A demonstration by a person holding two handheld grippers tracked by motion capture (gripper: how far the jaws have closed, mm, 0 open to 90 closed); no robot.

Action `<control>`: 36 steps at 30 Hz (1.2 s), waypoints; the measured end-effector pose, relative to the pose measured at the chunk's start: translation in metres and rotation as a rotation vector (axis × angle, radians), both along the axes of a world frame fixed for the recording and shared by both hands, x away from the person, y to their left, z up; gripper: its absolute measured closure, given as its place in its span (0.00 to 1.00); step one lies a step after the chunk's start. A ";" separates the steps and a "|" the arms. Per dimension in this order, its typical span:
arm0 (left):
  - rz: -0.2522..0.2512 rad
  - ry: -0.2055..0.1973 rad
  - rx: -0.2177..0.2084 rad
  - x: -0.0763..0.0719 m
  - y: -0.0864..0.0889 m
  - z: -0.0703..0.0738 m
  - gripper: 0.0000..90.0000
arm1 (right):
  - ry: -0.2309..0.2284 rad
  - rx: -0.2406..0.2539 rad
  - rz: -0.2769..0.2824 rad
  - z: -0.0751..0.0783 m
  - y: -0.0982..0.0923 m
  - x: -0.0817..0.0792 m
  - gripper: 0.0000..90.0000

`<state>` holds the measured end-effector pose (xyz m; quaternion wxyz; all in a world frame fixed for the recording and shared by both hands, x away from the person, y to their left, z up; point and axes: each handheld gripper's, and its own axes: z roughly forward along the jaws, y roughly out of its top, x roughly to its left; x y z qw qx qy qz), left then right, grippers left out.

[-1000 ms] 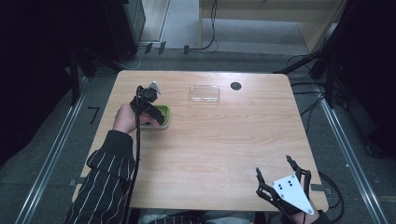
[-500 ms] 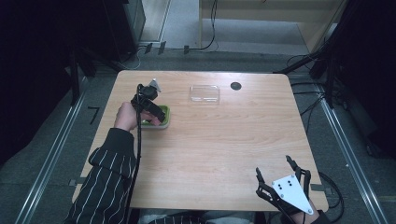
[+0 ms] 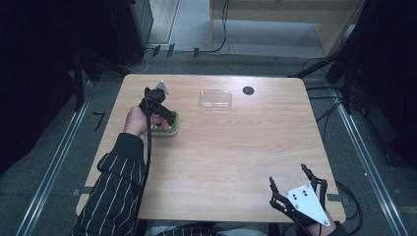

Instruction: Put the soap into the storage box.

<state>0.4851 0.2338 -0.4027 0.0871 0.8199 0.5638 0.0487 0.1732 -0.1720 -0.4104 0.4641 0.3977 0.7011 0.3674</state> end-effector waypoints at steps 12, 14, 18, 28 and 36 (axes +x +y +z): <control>0.084 0.006 0.003 0.009 0.006 -0.012 0.15 | 0.000 0.002 -0.002 0.000 0.000 0.000 0.14; 0.094 0.004 -0.001 0.010 0.007 -0.014 0.15 | -0.001 -0.001 -0.001 0.000 0.000 0.000 0.14; 0.112 -0.010 0.021 0.012 0.006 -0.016 0.15 | -0.001 0.001 -0.002 0.000 0.000 0.000 0.14; 0.127 -0.003 0.021 0.017 0.005 -0.024 0.15 | 0.000 0.001 -0.001 0.000 0.000 0.000 0.14; 0.146 -0.006 0.022 0.020 0.005 -0.030 0.15 | 0.000 0.000 0.001 0.000 0.000 0.000 0.14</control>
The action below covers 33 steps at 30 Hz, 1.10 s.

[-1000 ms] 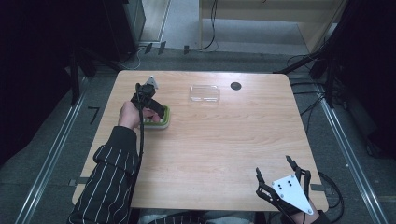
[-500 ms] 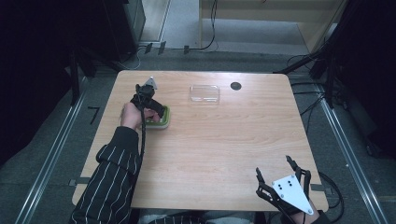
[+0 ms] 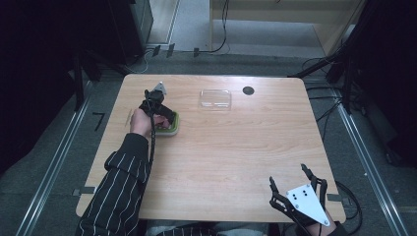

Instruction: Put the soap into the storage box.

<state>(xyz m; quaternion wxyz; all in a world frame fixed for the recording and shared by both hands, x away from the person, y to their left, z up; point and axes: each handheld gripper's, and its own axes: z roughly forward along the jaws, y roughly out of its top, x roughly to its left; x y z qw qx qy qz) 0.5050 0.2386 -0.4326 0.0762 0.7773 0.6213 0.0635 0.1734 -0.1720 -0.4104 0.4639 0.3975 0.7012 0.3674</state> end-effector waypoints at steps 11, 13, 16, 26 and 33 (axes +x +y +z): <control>0.022 -0.002 0.011 0.002 -0.001 -0.005 0.15 | 0.000 0.000 -0.001 0.000 0.000 0.000 0.14; 0.027 -0.003 0.008 0.002 0.000 -0.006 0.15 | 0.000 0.001 -0.001 0.000 0.000 0.000 0.14; 0.029 0.000 0.007 0.002 0.000 -0.007 0.15 | 0.000 0.001 -0.001 0.000 0.000 0.000 0.14; 0.031 0.004 0.007 0.002 0.000 -0.007 0.15 | 0.001 0.003 -0.002 0.000 0.000 0.000 0.14; 0.033 0.006 0.004 0.002 0.000 -0.008 0.15 | -0.002 0.003 -0.001 0.000 -0.001 0.000 0.14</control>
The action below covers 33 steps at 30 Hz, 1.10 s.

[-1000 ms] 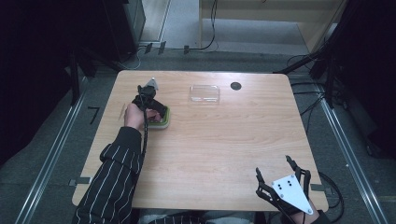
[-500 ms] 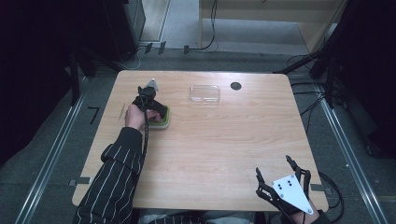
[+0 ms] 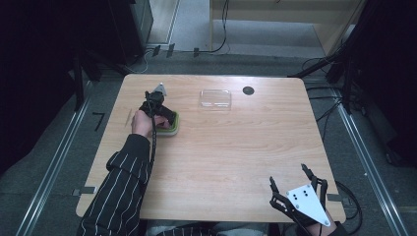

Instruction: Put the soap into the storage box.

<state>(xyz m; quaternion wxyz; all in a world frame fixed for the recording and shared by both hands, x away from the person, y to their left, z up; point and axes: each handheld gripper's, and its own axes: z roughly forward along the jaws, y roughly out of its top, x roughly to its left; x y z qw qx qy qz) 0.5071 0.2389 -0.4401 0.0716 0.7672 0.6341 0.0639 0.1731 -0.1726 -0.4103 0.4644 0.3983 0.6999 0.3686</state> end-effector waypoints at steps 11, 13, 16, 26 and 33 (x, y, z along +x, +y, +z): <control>-0.010 -0.052 0.001 -0.005 -0.002 0.016 0.13 | -0.001 -0.001 0.000 0.000 0.000 0.000 0.14; -0.015 -0.060 -0.002 -0.007 -0.002 0.018 0.13 | 0.000 0.002 -0.003 0.000 0.000 -0.001 0.14; -0.019 -0.061 -0.009 -0.010 -0.002 0.022 0.12 | -0.002 -0.002 0.000 0.000 -0.001 0.000 0.14; -0.044 -0.067 -0.019 -0.024 0.004 0.035 0.10 | 0.000 -0.002 -0.001 0.000 0.000 -0.001 0.14; -0.063 -0.066 -0.015 -0.036 0.001 0.039 0.08 | -0.001 -0.004 0.000 0.000 0.000 -0.001 0.14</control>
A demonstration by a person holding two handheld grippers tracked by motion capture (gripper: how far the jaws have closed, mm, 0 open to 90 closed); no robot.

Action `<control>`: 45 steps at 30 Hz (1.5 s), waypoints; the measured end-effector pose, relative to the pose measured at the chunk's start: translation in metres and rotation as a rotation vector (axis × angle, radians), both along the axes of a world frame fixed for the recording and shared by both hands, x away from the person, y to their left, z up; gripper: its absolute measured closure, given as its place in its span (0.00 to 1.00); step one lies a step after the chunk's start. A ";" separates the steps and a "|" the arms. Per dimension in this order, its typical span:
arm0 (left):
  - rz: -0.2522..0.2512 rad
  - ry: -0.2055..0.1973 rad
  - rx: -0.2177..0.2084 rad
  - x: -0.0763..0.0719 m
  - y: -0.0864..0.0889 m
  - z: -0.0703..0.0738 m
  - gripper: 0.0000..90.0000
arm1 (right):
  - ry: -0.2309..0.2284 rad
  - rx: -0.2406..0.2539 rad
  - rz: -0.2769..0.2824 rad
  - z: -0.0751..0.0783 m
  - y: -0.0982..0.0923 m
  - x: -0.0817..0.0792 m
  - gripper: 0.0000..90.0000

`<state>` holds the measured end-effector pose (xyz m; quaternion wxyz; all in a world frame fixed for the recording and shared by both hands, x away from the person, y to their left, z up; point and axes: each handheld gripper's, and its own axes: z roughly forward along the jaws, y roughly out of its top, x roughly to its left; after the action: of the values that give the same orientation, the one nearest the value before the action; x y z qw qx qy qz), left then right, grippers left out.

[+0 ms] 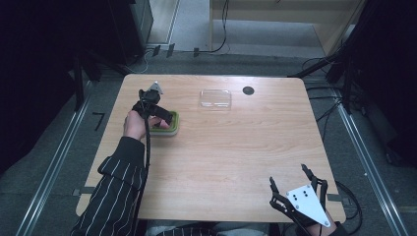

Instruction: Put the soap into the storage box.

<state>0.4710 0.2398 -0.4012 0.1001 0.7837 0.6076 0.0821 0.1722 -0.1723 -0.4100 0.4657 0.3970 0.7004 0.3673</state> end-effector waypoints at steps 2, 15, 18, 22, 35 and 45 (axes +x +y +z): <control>-0.009 0.003 0.001 -0.004 0.000 0.000 0.08 | 0.000 0.001 0.000 0.000 0.000 0.000 0.14; -0.037 0.019 0.022 -0.034 0.000 0.000 0.07 | 0.000 0.002 0.000 0.000 0.000 0.000 0.14; -0.048 0.021 0.026 -0.041 0.000 0.000 0.07 | -0.001 0.003 0.000 0.000 0.000 0.000 0.14; -0.050 0.027 0.033 -0.051 0.002 -0.002 0.07 | -0.001 0.003 -0.001 0.000 0.000 0.000 0.14; -0.086 0.053 0.058 -0.083 0.010 -0.011 0.07 | -0.006 0.001 0.000 0.000 0.000 0.000 0.14; -0.097 0.066 0.070 -0.105 0.021 -0.018 0.08 | -0.007 0.002 0.001 0.000 0.000 -0.001 0.14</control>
<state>0.3662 0.2605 -0.4193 0.0565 0.8174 0.5687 0.0726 0.1710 -0.1727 -0.4100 0.4677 0.3958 0.6987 0.3695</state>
